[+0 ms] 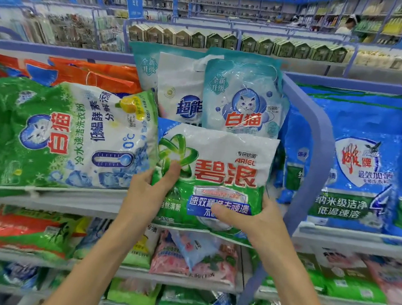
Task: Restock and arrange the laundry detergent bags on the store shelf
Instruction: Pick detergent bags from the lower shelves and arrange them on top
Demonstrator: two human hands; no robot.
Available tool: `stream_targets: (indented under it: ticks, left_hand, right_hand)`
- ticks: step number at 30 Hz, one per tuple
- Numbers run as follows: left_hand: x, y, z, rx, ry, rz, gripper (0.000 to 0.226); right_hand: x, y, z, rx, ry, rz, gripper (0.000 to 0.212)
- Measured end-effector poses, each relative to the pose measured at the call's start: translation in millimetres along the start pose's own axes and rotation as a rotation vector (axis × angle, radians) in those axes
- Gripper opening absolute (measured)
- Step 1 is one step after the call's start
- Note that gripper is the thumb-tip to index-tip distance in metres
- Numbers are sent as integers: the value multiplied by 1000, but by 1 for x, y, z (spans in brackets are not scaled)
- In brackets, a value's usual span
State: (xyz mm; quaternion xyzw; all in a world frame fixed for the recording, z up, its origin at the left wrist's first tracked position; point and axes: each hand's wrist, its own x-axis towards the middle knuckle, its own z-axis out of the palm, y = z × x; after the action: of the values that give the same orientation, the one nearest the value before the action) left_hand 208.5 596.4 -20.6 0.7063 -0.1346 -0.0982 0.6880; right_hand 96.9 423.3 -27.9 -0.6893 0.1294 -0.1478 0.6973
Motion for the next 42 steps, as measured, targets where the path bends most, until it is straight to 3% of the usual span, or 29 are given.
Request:
stream_targets:
  ticks: [3, 6, 10, 12, 16, 19, 20, 23, 28, 33, 39, 42]
  left_hand:
    - [-12, 5, -4, 8, -57, -34, 47]
    - [-26, 7, -7, -32, -188, -81, 31]
    - [-40, -1, -2, -58, -475, -143, 69]
    - [-48, -3, 8, 5, -607, -93, 52]
    - [-72, 5, 48, 72, -790, -39, 55]
    - [-91, 10, 88, 76, -883, -43, 49]
    - [-98, 11, 103, 87, -909, -52, 46]
    - [-122, 12, 157, 115, -967, -73, 38]
    - [-175, 17, 265, 98, -1036, -138, 38]
    - [-226, 32, 368, 60, -1078, -143, 37]
    - [-256, 39, 451, 4, -921, -268, 47]
    - [-258, 40, 484, -20, -869, -280, 35]
  right_hand:
    - [-21, 1, 6, 25, 59, 2, 32]
    - [-45, 3, 10, 16, 156, 25, 32]
    - [-80, 8, -2, 32, 273, 72, 33]
    - [-102, 8, -12, 30, 316, 113, 36]
    - [-142, 5, -48, 77, 415, 165, 35]
    - [-168, 7, -85, 191, 577, 224, 93]
    - [-177, 10, -99, 236, 608, 189, 96]
    - [-211, 7, -139, 270, 690, 112, 61]
    - [-269, 7, -230, 287, 859, 44, 54]
    - [-320, -10, -327, 327, 869, 28, 35]
    - [-345, -21, -414, 320, 827, 62, 35]
    - [-339, -17, -449, 367, 788, 68, 25]
